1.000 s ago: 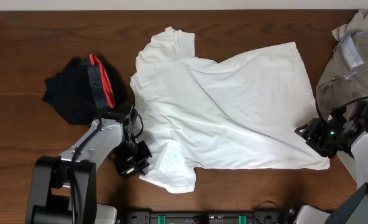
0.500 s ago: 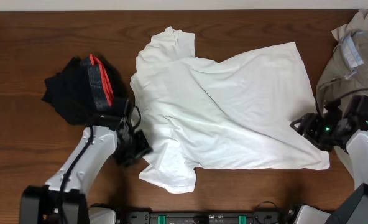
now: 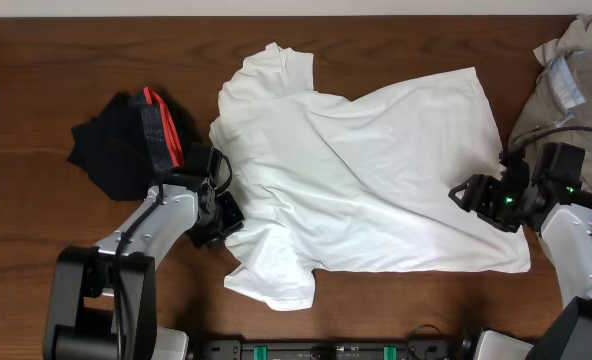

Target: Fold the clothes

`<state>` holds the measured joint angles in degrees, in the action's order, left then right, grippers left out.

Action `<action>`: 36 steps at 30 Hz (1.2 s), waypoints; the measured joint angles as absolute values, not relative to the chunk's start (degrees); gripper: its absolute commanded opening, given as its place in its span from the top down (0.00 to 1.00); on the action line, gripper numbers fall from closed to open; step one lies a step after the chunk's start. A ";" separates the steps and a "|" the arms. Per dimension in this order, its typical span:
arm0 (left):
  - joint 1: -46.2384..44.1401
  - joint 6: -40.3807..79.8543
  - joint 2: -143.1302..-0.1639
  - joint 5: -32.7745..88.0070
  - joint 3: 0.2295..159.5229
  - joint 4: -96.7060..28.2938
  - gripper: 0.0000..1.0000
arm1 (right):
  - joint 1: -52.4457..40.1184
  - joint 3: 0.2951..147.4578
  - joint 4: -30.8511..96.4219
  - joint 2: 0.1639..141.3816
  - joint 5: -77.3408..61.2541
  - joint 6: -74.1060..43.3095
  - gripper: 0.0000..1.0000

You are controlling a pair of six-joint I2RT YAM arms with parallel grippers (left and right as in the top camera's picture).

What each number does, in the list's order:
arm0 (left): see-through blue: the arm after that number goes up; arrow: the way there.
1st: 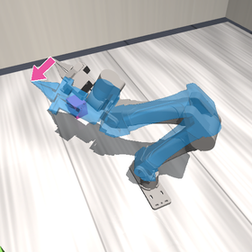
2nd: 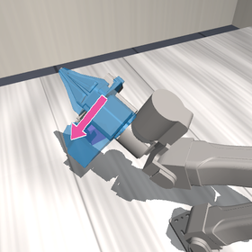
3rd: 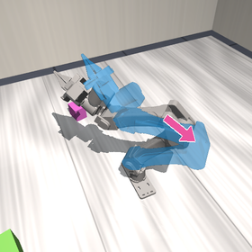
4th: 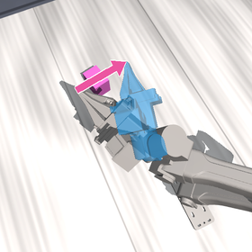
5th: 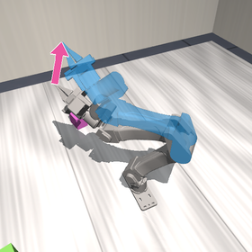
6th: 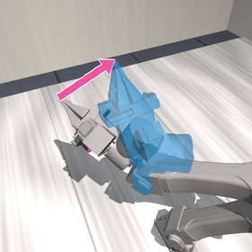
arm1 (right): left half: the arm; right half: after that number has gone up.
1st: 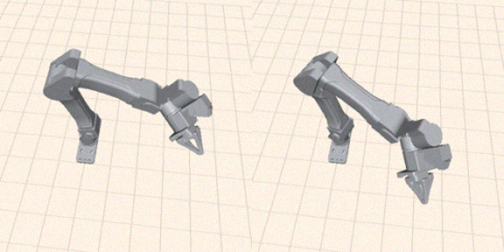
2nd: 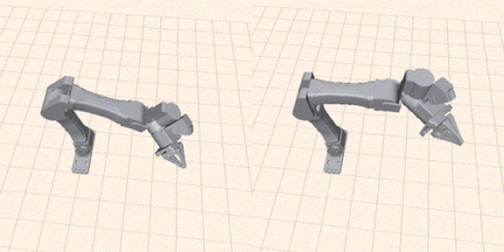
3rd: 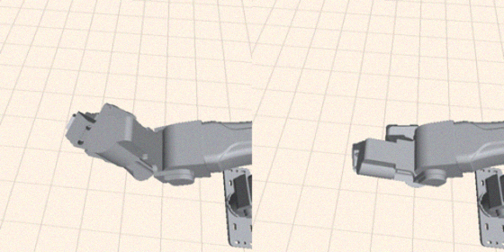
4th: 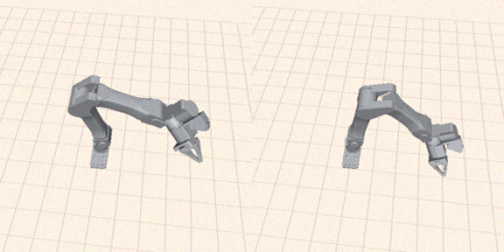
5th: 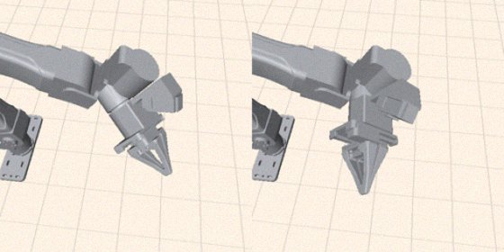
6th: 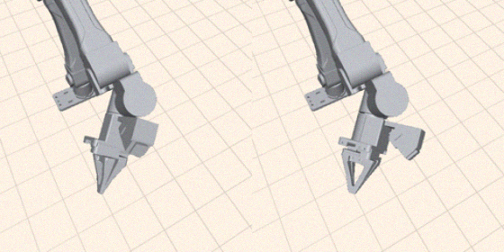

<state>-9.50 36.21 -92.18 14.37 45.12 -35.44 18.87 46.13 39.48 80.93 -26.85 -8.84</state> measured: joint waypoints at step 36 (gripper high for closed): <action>0.64 32.93 -92.84 10.24 45.01 -51.40 0.94 | 17.39 51.44 32.34 98.54 -4.99 -23.73 0.85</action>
